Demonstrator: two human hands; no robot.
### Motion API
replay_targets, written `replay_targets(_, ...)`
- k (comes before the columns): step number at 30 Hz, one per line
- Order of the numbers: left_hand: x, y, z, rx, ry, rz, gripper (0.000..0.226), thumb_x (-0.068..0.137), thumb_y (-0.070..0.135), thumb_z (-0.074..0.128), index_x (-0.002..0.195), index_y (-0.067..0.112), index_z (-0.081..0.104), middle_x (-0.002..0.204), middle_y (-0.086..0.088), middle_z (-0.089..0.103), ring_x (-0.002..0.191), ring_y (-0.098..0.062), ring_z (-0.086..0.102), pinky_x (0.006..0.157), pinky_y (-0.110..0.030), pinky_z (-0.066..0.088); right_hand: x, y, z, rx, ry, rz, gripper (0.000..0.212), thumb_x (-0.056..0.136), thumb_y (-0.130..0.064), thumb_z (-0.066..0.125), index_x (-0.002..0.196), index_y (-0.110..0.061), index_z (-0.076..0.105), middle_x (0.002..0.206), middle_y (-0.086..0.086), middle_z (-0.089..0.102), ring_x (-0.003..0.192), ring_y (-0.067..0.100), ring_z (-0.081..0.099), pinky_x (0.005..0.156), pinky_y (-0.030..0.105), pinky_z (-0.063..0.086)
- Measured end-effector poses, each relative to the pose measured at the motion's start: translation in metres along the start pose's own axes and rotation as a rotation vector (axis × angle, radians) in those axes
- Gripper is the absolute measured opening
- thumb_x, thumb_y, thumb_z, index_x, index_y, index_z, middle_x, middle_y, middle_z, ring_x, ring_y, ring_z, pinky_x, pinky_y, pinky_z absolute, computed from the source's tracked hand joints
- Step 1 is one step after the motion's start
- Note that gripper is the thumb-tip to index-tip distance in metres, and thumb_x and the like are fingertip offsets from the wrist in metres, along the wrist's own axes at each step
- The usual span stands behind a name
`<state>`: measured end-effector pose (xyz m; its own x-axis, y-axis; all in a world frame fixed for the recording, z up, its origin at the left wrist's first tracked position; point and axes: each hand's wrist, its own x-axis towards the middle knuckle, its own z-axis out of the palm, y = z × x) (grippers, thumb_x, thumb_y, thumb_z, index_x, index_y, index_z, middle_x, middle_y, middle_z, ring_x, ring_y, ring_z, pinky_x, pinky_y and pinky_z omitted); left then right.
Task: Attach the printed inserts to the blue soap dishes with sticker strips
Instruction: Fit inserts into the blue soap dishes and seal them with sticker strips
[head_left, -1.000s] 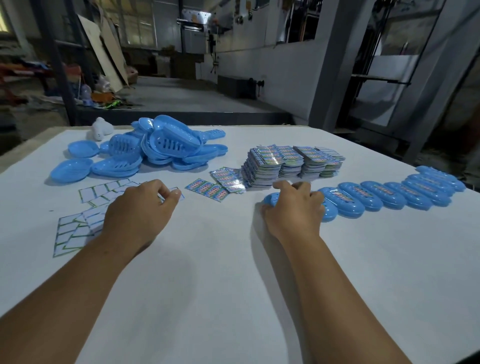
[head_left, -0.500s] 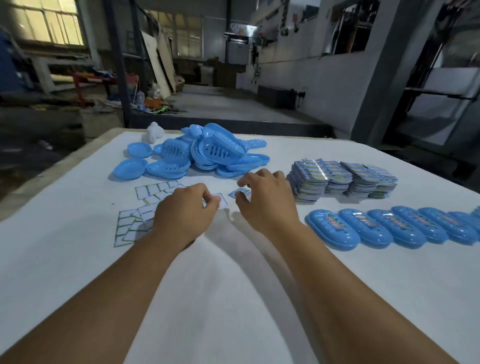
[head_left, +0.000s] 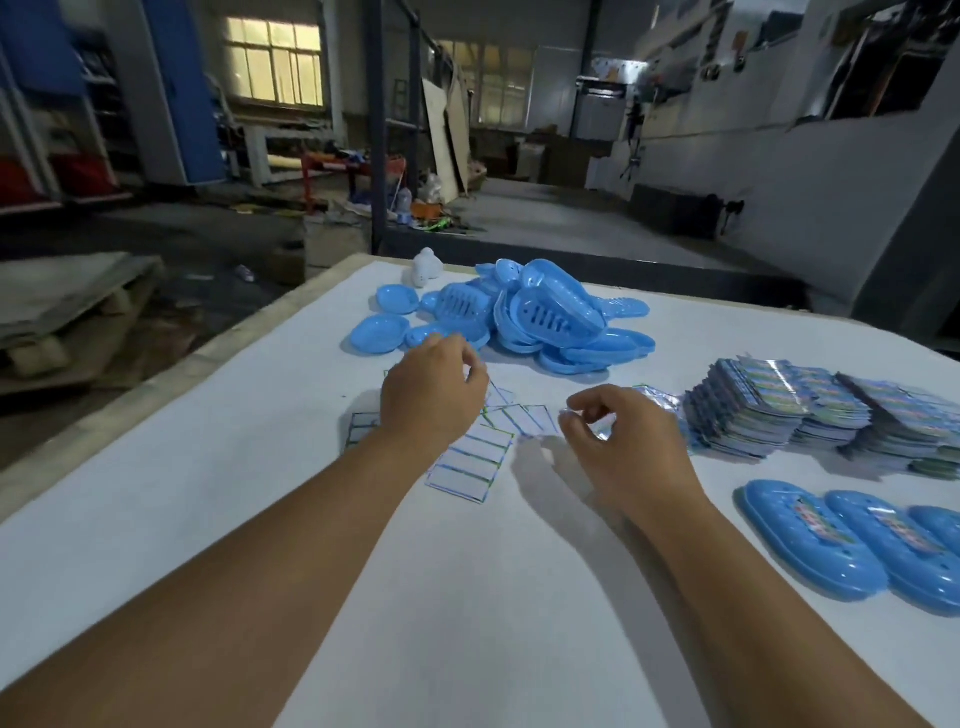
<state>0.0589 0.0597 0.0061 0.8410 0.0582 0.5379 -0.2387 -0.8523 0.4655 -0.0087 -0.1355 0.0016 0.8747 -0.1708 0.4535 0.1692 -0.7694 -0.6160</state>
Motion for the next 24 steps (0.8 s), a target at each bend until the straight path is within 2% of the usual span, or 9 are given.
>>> replay_targets(4, 0.036, -0.017, 0.005, 0.149, -0.086, 0.007, 0.034, 0.097, 0.032, 0.054, 0.128, 0.020, 0.060, 0.130, -0.003, 0.060, 0.116, -0.027, 0.053, 0.092, -0.042, 0.047, 0.004, -0.005, 0.003, 0.018, 0.011, -0.003, 0.014, 0.089, -0.036, 0.068, 0.102, -0.032, 0.071, 0.090, -0.017, 0.064, 0.089, 0.006, 0.056, 0.071, 0.019, 0.035)
replay_targets(7, 0.054, -0.016, 0.015, 0.202, -0.188, 0.043, 0.039, 0.097, 0.034, 0.053, 0.133, 0.019, 0.057, 0.133, -0.004, 0.060, 0.121, -0.028, 0.051, 0.097, -0.043, 0.044, 0.005, -0.007, 0.004, 0.029, -0.001, -0.017, 0.017, 0.090, -0.036, 0.068, 0.106, -0.030, 0.072, 0.091, -0.016, 0.062, 0.090, 0.008, 0.057, 0.077, 0.022, 0.036)
replay_targets(11, 0.066, -0.008, 0.026, 0.280, -0.234, 0.068, 0.032, 0.095, 0.039, 0.057, 0.122, 0.023, 0.062, 0.117, -0.003, 0.066, 0.108, -0.026, 0.056, 0.087, -0.042, 0.046, 0.005, -0.004, 0.000, 0.085, -0.013, -0.012, 0.016, 0.091, -0.036, 0.066, 0.106, -0.031, 0.070, 0.093, -0.015, 0.062, 0.092, 0.007, 0.057, 0.077, 0.022, 0.035)
replay_targets(13, 0.067, -0.006, 0.032, 0.297, -0.203, 0.047, 0.020, 0.095, 0.036, 0.058, 0.109, 0.023, 0.065, 0.104, -0.001, 0.068, 0.095, -0.023, 0.058, 0.079, -0.038, 0.047, 0.005, -0.004, -0.001, 0.104, -0.017, -0.016, 0.016, 0.092, -0.035, 0.065, 0.106, -0.030, 0.070, 0.095, -0.014, 0.063, 0.093, 0.009, 0.058, 0.078, 0.023, 0.036)
replay_targets(16, 0.066, -0.007, 0.037, 0.251, -0.148, -0.015, 0.011, 0.097, 0.032, 0.058, 0.099, 0.023, 0.064, 0.092, 0.001, 0.067, 0.085, -0.021, 0.060, 0.072, -0.036, 0.050, 0.006, -0.005, -0.004, 0.122, -0.018, -0.023, 0.016, 0.093, -0.034, 0.064, 0.106, -0.027, 0.070, 0.096, -0.012, 0.063, 0.092, 0.013, 0.060, 0.080, 0.027, 0.040)
replay_targets(20, 0.065, -0.009, 0.036, 0.183, -0.075, -0.042, 0.008, 0.098, 0.030, 0.057, 0.098, 0.023, 0.063, 0.092, 0.000, 0.068, 0.080, -0.021, 0.059, 0.064, -0.034, 0.045, 0.006, -0.006, -0.006, 0.118, -0.024, -0.013, 0.015, 0.094, -0.035, 0.064, 0.107, -0.029, 0.069, 0.097, -0.011, 0.063, 0.089, 0.012, 0.059, 0.079, 0.026, 0.039)
replay_targets(24, 0.058, -0.008, 0.021, -0.004, 0.124, 0.010, 0.016, 0.100, 0.029, 0.056, 0.104, 0.017, 0.066, 0.094, -0.001, 0.071, 0.081, -0.021, 0.061, 0.066, -0.034, 0.049, 0.008, -0.005, -0.009, 0.114, -0.017, -0.004, 0.016, 0.094, -0.033, 0.064, 0.108, -0.028, 0.069, 0.098, -0.010, 0.064, 0.087, 0.010, 0.058, 0.077, 0.024, 0.037)
